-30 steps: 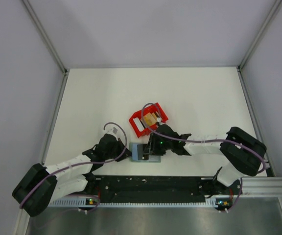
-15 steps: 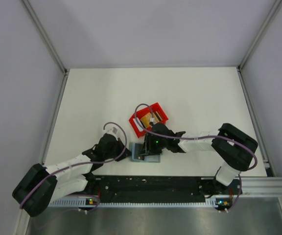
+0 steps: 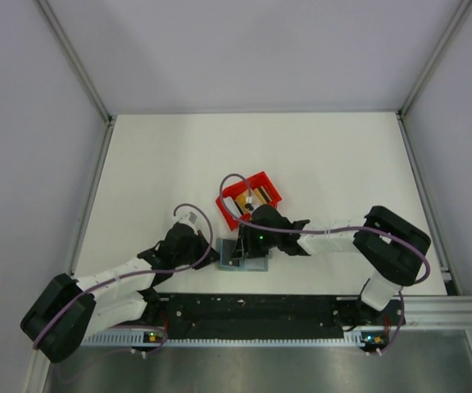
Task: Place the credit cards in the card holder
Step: Insert the credit card into the card holder.
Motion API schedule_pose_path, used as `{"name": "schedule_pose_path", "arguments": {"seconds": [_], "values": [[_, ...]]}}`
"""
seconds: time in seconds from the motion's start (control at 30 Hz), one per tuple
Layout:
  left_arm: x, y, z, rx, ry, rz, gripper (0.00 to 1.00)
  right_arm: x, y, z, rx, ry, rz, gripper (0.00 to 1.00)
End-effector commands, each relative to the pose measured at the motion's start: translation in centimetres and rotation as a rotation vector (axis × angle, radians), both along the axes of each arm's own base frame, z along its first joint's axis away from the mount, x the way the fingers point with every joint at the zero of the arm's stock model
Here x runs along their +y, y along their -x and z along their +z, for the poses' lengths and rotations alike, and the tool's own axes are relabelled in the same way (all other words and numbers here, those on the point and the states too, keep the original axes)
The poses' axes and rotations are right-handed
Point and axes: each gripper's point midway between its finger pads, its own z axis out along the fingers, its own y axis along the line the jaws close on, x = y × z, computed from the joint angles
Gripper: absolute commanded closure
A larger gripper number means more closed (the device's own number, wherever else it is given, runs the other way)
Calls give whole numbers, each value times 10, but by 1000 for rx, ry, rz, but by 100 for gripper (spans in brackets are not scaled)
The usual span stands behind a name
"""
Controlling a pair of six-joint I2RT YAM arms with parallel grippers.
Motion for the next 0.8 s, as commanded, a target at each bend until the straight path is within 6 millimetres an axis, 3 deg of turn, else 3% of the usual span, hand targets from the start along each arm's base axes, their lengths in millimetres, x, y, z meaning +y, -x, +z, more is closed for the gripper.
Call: {"name": "schedule_pose_path", "arguments": {"seconds": [0.0,0.13,0.2,0.3,0.43,0.53,0.63,0.77], "values": [[7,1,-5,-2,-56,-9,100,33,-1,48,-112,-195,75,62],[6,2,-5,-1,-52,-12,100,35,-1,49,-107,-198,79,62],[7,2,-5,0,-56,-11,100,32,0,43,-89,-167,70,62],[8,1,-3,-6,-68,-12,100,21,-8,48,-136,-127,28,62],[14,-3,10,-33,-118,-24,100,-3,-23,72,-258,-35,-11,61],[12,-10,33,-93,-134,-57,100,-22,-30,86,-307,10,-57,58],[2,-13,55,-140,-121,-134,100,-48,-42,78,-323,100,-125,58],[-15,-11,69,-144,-88,-248,100,-77,-50,58,-263,148,-198,58]]}}
